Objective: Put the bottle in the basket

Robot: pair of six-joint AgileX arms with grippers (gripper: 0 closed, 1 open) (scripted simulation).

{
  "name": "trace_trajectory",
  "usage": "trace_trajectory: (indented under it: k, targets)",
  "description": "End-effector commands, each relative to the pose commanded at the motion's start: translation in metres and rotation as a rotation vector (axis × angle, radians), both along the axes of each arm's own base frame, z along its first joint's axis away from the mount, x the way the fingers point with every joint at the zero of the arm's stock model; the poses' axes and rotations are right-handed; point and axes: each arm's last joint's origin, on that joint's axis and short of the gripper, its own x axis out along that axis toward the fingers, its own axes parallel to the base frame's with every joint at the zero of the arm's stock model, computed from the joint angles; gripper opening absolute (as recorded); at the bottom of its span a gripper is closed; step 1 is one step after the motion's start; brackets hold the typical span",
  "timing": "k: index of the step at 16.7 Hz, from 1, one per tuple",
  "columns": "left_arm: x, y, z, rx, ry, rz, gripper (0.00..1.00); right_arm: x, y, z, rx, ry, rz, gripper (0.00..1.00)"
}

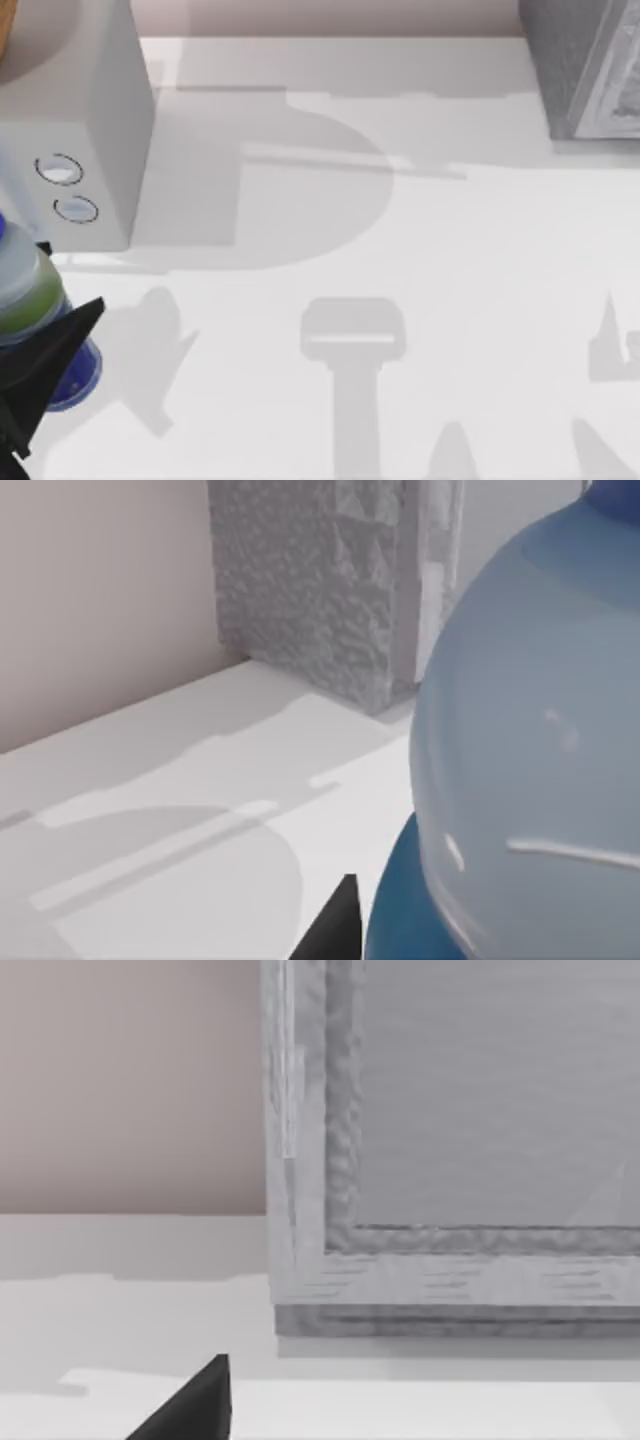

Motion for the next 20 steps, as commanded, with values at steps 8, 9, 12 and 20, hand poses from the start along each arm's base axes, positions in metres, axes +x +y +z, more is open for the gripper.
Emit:
trace_trajectory:
  k: [8,9,12,20]
  targets:
    - [0.022,0.012,0.08,0.039,-0.004,0.001,0.0,0.0,0.0,0.0,0.0,0.0,0.0,1.0]
    - [0.03,0.017,0.097,0.045,-0.001,0.007,0.0,0.0,0.0,0.0,0.0,0.0,0.0,1.0]
    - [0.064,0.036,0.151,0.056,0.01,0.028,0.0,0.0,0.0,0.0,0.0,0.0,0.0,1.0]
    - [0.188,0.136,0.243,0.053,0.013,0.066,0.0,0.0,0.0,0.0,0.0,0.0,0.0,1.0]
